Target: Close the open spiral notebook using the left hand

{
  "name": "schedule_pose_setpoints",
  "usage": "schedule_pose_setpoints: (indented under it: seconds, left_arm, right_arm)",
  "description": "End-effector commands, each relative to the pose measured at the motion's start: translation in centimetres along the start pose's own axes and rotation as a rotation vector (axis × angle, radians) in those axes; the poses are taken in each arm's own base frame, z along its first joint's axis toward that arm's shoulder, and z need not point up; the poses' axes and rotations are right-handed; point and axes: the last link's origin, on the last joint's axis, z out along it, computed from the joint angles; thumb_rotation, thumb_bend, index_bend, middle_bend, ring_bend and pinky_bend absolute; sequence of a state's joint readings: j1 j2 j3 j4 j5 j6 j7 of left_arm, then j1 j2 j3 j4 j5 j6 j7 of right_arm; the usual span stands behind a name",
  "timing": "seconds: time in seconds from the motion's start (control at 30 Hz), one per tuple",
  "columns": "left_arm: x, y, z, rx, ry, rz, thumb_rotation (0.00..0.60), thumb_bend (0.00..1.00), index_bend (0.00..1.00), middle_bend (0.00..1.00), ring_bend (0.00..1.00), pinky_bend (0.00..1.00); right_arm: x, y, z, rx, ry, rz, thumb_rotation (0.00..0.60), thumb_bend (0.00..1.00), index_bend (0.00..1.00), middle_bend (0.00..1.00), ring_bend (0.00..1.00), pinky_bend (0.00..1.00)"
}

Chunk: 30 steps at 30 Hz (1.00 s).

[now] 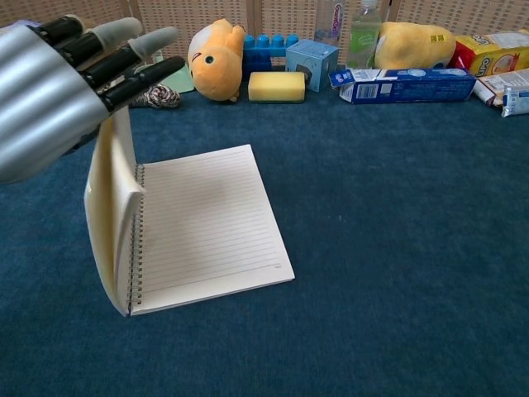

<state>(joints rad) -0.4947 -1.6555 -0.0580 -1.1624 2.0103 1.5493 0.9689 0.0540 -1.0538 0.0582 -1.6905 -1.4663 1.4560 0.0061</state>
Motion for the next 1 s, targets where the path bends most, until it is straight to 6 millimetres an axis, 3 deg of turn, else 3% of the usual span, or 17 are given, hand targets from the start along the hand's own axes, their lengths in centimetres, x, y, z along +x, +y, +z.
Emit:
schedule_pose_setpoints:
  seconds: [0.03,0.33,0.77,1.0]
  left_arm:
    - [0.2,0.8,1.4,0.002,0.014,-0.016,0.600,0.33,0.00,0.00,0.13,0.37]
    - [0.3,3.9,3.6,-0.021,0.027,-0.042,0.600,0.32,0.00,0.00,0.08,0.36]
    - [-1.2,6.2,4.2,-0.037,-0.031,-0.041,0.600,0.31,0.00,0.00,0.08,0.36]
    - [-1.7,6.9,3.5,-0.054,-0.068,-0.042,0.600,0.31,0.00,0.00,0.08,0.36]
  right_arm:
    - [0.0,0.0,0.0,-0.001,-0.002,-0.002,0.600,0.00,0.00,0.00,0.00,0.04]
    - [-0.1,0.1,0.1,-0.005,-0.008,-0.001,0.600,0.00,0.00,0.00,0.00,0.04]
    - [-0.1,0.2,0.2,-0.008,-0.018,0.004,0.600,0.00,0.00,0.00,0.00,0.04]
    - [0.0,0.3,0.2,-0.011,-0.015,0.009,0.600,0.00,0.00,0.00,0.00,0.04]
